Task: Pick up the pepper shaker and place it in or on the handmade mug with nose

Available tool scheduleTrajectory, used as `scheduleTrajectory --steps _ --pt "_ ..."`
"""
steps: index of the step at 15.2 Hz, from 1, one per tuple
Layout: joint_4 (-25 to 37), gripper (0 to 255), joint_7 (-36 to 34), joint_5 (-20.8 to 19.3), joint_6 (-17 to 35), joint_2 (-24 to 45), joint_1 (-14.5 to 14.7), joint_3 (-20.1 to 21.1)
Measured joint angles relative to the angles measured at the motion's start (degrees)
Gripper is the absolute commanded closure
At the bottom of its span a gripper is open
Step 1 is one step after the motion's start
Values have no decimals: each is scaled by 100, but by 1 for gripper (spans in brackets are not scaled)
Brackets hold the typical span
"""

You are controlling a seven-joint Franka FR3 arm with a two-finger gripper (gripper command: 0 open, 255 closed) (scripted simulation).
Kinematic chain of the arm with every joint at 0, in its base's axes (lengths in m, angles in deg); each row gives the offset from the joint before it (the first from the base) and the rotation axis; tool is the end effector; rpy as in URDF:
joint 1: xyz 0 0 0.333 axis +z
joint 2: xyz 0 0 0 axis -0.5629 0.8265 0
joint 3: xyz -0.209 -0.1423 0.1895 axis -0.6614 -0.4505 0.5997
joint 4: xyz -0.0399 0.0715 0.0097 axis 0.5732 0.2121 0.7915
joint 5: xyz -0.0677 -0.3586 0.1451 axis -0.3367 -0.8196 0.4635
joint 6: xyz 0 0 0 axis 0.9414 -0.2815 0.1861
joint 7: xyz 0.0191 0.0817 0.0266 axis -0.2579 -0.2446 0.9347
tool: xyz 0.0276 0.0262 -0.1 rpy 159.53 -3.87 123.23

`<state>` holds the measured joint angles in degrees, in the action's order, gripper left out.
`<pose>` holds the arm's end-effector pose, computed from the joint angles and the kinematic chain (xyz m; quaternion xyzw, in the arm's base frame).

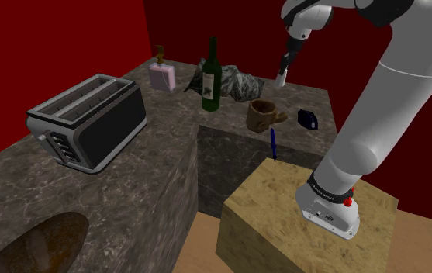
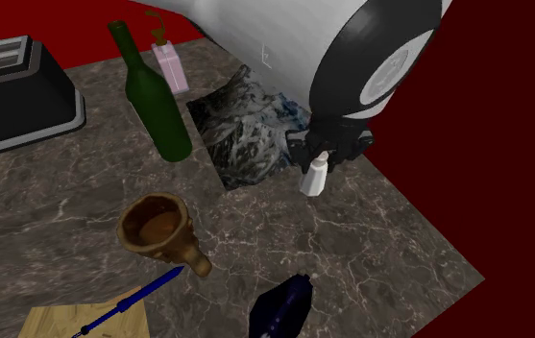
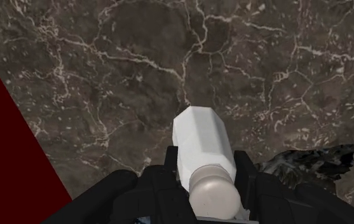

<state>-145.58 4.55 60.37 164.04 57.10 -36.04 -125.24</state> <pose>0.4052 -0.3937 0.4262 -0.9987 -0.0182 -0.0425 0.0215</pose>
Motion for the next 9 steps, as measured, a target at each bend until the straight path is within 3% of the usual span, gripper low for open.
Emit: scheduleTrajectory --steps 9 --pt "477 255 -204 -243 -640 -252 30 -8"
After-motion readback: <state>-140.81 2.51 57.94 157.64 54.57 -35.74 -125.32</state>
